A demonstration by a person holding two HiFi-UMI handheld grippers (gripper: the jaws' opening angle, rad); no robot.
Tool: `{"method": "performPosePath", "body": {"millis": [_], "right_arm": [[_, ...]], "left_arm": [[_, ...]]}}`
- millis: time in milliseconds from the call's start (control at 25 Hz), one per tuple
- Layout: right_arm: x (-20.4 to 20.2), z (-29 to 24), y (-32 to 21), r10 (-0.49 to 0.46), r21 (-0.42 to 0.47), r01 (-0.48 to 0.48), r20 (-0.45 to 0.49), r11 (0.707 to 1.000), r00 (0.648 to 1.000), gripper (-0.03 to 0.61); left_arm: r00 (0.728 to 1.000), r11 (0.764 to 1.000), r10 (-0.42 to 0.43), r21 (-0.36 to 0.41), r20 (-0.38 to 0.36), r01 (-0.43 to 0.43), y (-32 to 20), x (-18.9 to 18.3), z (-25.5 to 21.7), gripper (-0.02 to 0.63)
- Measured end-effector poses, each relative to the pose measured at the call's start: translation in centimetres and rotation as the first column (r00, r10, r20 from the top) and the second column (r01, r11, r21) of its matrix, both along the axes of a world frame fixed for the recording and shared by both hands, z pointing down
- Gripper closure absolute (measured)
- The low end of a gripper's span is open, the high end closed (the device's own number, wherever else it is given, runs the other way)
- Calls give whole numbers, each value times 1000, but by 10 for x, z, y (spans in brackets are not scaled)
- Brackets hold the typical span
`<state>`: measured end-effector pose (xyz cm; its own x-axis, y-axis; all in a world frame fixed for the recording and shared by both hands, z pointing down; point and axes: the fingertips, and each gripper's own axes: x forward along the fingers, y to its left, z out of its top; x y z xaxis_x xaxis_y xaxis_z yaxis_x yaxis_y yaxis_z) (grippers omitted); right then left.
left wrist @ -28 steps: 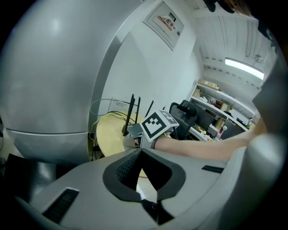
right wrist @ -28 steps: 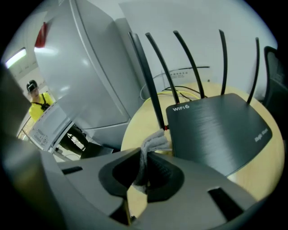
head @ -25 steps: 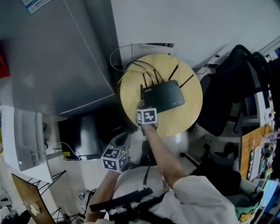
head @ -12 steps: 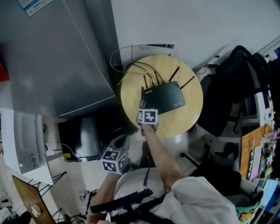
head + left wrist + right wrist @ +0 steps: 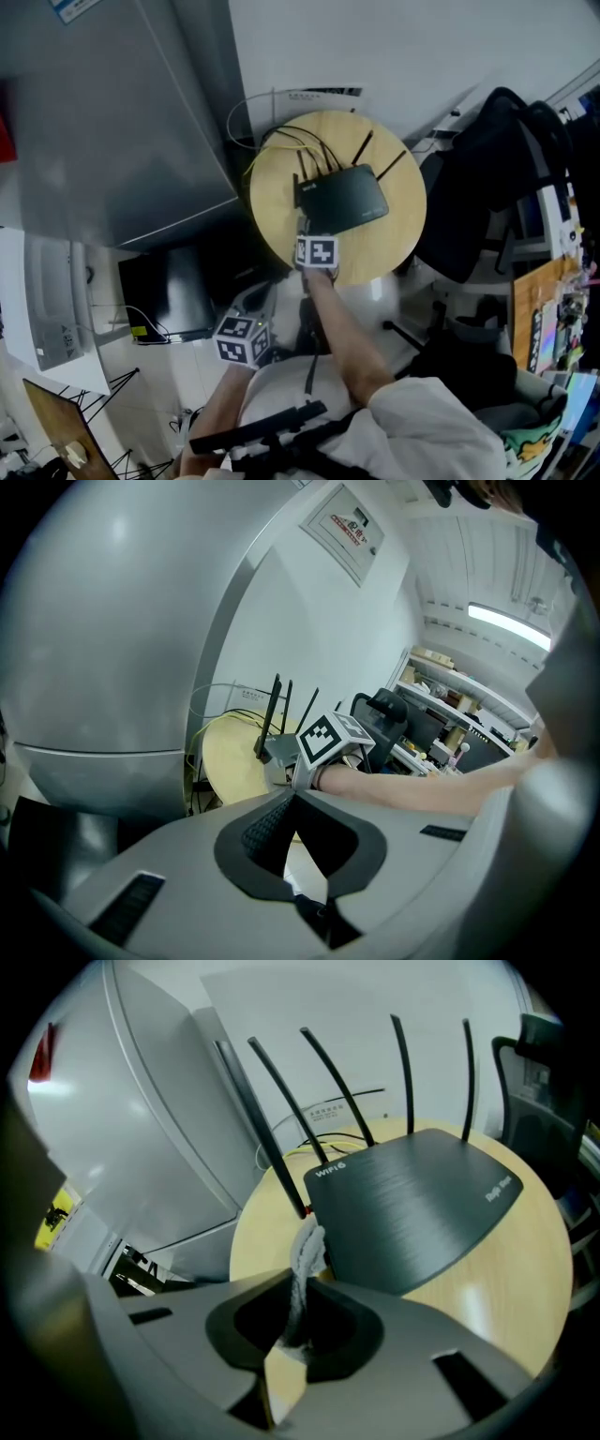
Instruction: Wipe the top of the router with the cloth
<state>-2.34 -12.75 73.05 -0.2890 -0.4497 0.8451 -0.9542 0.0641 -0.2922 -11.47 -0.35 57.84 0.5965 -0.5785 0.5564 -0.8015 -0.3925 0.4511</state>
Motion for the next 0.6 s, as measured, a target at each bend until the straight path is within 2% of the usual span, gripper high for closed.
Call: {"method": "performPosePath", "body": {"millis": [240,600], "right_arm": [[15,-8,17,-13,62,13,-12,998,1000,540],[50,-1,54,-9,31,10,-26,999,1000,538]], "left_arm": [[1000,1000,21,7,0,-21,18,6,-1,624],[999,999,41,21,-6,-41,40,23,-3,624]]}}
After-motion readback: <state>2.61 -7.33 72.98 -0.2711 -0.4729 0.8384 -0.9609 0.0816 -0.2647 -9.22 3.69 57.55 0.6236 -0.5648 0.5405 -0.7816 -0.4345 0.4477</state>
